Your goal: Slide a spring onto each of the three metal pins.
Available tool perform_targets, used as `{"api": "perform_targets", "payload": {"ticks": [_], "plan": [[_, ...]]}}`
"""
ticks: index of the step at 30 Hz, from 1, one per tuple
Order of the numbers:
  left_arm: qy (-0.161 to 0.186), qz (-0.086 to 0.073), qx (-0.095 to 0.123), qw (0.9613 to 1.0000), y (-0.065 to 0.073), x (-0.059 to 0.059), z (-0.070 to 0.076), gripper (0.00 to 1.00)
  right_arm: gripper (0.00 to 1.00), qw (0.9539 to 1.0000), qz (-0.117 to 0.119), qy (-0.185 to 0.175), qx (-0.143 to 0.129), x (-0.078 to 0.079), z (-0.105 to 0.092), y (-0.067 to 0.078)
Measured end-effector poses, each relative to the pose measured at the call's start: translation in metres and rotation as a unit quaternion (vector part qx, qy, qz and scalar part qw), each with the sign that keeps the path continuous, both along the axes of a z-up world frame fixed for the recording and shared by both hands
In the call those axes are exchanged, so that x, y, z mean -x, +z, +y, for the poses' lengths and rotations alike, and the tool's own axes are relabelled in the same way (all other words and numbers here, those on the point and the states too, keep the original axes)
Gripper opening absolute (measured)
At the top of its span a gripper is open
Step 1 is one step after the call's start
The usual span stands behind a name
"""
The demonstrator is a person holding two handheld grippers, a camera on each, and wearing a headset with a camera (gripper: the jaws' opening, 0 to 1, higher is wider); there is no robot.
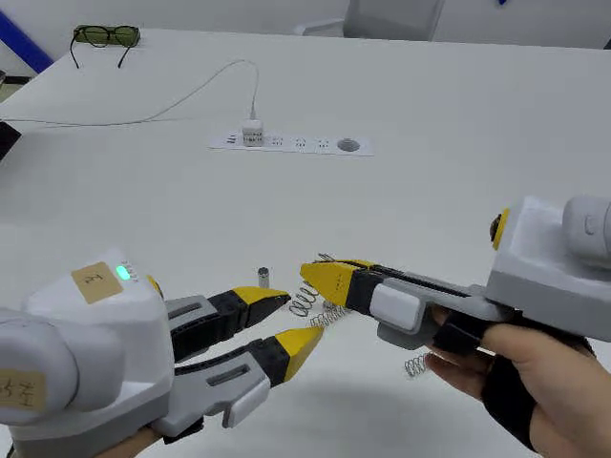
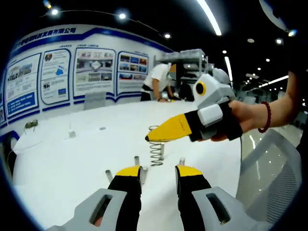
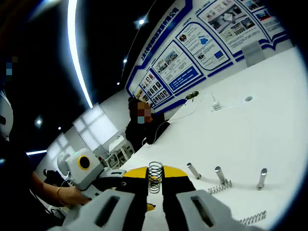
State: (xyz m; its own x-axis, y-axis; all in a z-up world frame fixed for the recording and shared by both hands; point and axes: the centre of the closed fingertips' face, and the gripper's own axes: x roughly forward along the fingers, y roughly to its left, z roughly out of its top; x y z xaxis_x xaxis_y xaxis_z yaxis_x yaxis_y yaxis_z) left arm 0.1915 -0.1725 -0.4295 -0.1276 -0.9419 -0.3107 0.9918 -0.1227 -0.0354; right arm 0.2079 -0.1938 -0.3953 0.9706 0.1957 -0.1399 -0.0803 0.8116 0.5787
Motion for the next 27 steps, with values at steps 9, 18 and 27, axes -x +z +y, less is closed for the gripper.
{"api": "perform_targets", "payload": {"ticks": [9,18,27], "plan": [[0.025,-0.009,-0.025,0.9993,-0.013,-0.008,0.009,0.46,0.11,0.9992,-0.008,-0.003,0.039,-0.015,-0.009,0.002],[0.046,-0.006,-0.030,0.9985,-0.020,-0.015,0.013,0.59,0.11,0.9963,-0.013,-0.013,0.084,-0.035,-0.016,-0.001],[0.046,-0.015,-0.045,0.9978,-0.028,-0.015,0.014,0.70,0.11,0.9922,-0.010,-0.018,0.123,-0.052,-0.019,-0.010]]}}
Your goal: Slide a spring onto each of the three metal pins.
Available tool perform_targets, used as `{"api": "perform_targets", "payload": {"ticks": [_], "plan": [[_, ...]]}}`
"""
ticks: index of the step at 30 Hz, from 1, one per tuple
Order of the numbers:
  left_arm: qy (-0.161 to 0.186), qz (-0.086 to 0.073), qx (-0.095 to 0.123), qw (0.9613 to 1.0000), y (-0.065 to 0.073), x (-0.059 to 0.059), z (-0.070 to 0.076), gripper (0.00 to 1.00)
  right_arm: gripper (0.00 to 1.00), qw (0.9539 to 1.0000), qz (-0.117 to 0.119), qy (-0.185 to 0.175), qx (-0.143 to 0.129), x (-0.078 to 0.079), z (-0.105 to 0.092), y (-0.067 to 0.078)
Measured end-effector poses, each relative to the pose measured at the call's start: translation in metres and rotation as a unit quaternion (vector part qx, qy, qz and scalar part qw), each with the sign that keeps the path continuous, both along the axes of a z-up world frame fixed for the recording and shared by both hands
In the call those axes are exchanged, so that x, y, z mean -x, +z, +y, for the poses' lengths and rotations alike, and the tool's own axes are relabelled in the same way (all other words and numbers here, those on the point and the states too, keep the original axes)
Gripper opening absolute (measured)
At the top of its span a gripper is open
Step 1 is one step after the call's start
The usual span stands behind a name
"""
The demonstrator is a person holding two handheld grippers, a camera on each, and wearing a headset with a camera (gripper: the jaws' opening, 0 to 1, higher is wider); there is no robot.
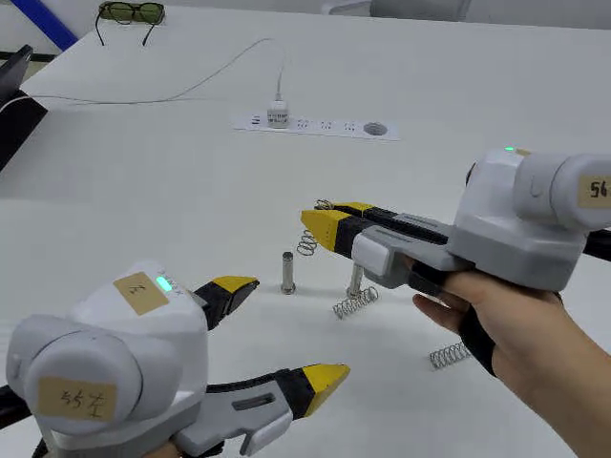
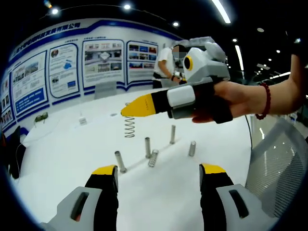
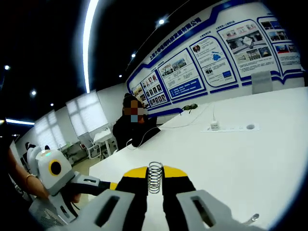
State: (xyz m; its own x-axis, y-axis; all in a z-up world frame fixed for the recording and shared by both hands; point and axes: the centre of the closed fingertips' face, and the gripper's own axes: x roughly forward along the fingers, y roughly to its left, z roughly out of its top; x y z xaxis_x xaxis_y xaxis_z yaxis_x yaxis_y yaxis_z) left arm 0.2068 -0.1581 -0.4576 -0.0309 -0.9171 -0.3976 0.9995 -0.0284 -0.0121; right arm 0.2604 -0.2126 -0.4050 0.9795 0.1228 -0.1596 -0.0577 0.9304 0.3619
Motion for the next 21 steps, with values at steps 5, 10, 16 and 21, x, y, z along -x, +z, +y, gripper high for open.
{"api": "perform_targets", "payload": {"ticks": [5,10,16,21], "plan": [[0.001,-0.003,0.002,1.0000,0.001,-0.001,-0.002,0.75,0.11,0.9999,0.004,-0.007,0.013,-0.008,-0.006,-0.009],[0.008,0.003,-0.007,0.9999,-0.005,-0.003,0.000,0.78,0.11,0.9996,0.010,-0.014,0.021,-0.015,-0.011,-0.018],[0.015,0.008,-0.010,0.9998,-0.007,-0.004,0.001,0.82,0.11,0.9989,0.012,-0.024,0.037,-0.022,-0.016,-0.026],[0.018,0.017,-0.007,0.9997,-0.006,-0.005,0.000,0.85,0.11,0.9988,0.017,-0.027,0.038,-0.026,-0.017,-0.033]]}}
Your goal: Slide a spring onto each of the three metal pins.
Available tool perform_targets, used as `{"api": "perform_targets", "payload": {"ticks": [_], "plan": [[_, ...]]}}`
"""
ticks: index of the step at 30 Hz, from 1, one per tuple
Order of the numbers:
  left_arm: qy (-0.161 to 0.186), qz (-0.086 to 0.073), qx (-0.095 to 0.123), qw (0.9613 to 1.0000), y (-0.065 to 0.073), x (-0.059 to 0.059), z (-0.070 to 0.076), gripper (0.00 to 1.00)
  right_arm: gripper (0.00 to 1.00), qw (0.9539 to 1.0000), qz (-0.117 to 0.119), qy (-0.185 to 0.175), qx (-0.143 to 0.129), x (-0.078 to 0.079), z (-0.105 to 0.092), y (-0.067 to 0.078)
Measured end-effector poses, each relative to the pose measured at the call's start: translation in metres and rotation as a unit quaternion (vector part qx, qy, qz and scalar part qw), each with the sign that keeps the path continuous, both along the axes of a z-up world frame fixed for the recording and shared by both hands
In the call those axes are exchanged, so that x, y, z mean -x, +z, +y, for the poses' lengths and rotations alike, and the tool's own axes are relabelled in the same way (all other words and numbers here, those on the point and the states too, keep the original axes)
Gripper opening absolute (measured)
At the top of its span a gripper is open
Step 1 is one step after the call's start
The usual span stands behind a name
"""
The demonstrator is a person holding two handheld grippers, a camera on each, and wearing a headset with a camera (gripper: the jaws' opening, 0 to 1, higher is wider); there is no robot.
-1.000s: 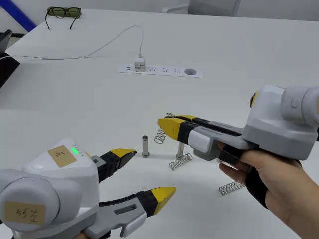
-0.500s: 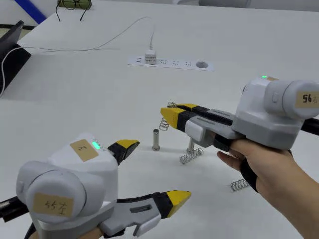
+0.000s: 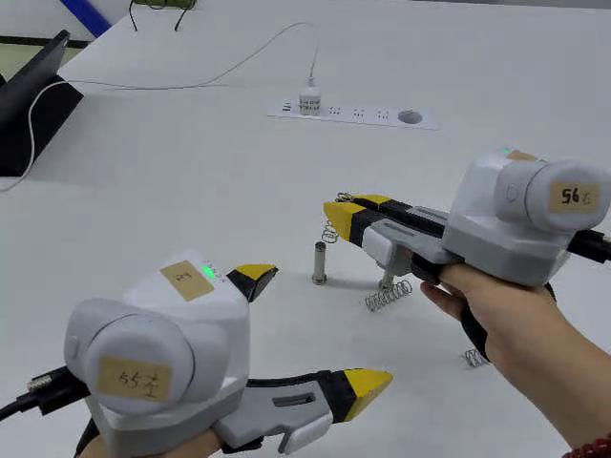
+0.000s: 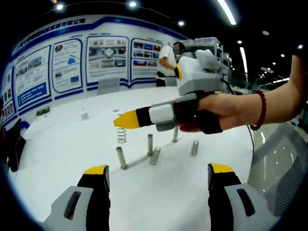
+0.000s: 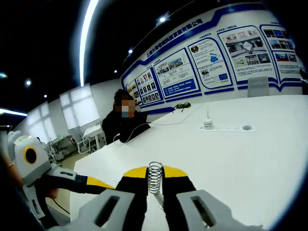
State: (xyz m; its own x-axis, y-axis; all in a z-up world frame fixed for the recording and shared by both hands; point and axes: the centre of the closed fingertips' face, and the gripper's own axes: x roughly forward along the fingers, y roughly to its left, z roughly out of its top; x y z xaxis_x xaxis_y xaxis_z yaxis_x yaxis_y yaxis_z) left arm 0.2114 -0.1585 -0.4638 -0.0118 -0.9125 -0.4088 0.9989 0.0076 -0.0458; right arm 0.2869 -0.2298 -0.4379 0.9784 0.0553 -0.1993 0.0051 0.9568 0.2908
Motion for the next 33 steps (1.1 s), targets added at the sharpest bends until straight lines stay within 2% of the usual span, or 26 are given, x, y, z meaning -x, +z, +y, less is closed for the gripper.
{"api": "perform_targets", "payload": {"ticks": [9,16,19,26,28,33], "plan": [[0.011,0.010,0.001,0.9999,0.001,-0.004,0.002,0.88,0.12,0.9998,0.010,-0.001,0.018,-0.005,0.000,-0.010],[0.015,0.003,0.000,0.9999,0.002,-0.006,0.003,0.86,0.12,0.9997,0.012,0.003,0.022,-0.007,0.003,-0.013],[0.017,0.006,0.002,0.9998,0.003,-0.007,0.003,0.86,0.12,0.9995,0.013,0.005,0.028,-0.008,0.004,-0.013],[0.020,0.005,0.000,0.9998,0.003,-0.008,0.004,0.85,0.12,0.9974,0.023,0.022,0.065,-0.009,0.010,-0.017],[0.021,0.004,-0.002,0.9998,0.002,-0.009,0.005,0.85,0.12,0.9958,0.029,0.027,0.083,-0.009,0.011,-0.019],[0.022,0.006,0.000,0.9997,0.003,-0.008,0.005,0.84,0.12,0.9933,0.037,0.034,0.103,-0.009,0.015,-0.024]]}}
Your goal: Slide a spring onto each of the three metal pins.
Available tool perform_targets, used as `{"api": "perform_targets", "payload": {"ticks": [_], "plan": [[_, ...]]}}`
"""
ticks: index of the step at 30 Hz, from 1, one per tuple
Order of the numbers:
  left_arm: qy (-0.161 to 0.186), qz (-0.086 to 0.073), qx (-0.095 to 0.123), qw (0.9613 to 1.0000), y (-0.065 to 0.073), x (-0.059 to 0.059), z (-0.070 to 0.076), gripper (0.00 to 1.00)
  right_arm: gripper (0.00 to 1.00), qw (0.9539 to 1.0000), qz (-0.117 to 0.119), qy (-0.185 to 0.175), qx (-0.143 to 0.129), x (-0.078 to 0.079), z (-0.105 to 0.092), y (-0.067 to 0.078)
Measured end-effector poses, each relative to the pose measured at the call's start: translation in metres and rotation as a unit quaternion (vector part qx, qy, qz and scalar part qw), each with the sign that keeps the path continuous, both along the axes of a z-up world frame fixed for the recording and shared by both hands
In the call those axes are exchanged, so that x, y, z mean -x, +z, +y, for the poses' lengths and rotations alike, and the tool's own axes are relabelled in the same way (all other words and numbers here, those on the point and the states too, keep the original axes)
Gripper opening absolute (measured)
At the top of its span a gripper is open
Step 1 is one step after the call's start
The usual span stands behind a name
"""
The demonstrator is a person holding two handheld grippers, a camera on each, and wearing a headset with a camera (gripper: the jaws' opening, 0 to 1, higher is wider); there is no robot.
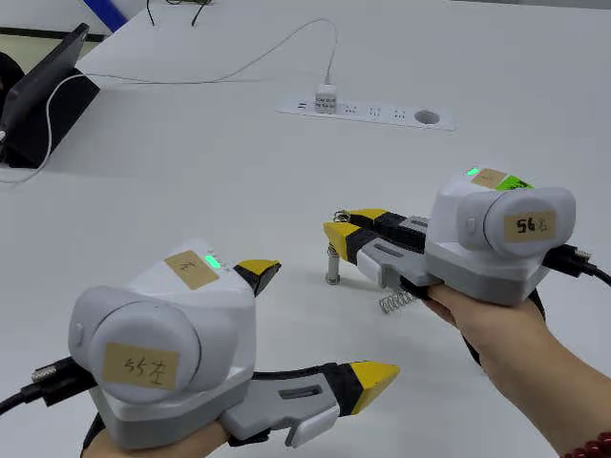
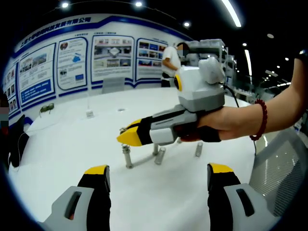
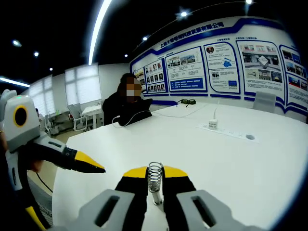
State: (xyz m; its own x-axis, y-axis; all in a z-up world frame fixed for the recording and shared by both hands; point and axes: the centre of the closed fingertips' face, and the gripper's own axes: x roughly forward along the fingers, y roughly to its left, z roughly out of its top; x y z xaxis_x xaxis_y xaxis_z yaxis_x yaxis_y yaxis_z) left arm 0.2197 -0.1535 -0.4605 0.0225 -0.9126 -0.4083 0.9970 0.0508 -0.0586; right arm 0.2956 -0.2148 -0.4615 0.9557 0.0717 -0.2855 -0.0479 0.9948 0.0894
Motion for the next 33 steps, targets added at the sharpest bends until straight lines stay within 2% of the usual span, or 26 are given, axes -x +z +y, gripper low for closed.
{"api": "perform_targets", "payload": {"ticks": [5,10,18,27,33], "plan": [[0.001,0.001,-0.001,1.0000,0.000,-0.001,0.000,0.84,0.12,0.9998,0.015,-0.001,0.013,0.001,0.000,-0.007],[0.002,0.004,-0.001,1.0000,0.000,-0.001,0.000,0.83,0.12,0.9997,0.021,0.001,0.015,0.000,0.000,-0.012],[0.010,0.027,0.012,0.9995,0.003,-0.003,0.000,0.83,0.12,0.9993,0.038,-0.004,0.005,0.000,0.000,-0.022],[0.009,0.019,0.005,0.9998,0.001,-0.004,0.001,0.83,0.12,0.9987,0.051,-0.002,0.002,0.001,0.001,-0.030],[0.010,0.019,0.003,0.9998,0.000,-0.005,0.002,0.83,0.12,0.9981,0.061,-0.004,0.002,0.001,0.002,-0.038]]}}
